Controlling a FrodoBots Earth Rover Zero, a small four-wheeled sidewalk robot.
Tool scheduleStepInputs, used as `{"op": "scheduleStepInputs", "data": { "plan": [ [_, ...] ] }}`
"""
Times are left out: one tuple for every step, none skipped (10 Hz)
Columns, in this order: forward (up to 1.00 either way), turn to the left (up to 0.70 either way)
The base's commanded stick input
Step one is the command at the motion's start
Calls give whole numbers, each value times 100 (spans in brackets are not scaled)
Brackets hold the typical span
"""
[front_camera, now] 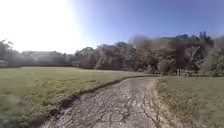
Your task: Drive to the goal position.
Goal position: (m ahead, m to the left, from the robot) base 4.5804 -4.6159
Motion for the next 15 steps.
{"op": "scheduleStepInputs", "data": {
  "plan": [
    [50,0],
    [50,0],
    [50,0],
    [50,-12],
    [50,0],
    [50,0],
    [50,0],
    [50,0],
    [50,0],
    [50,0],
    [50,0],
    [50,0],
    [50,0],
    [50,0],
    [50,0]
  ]
}}
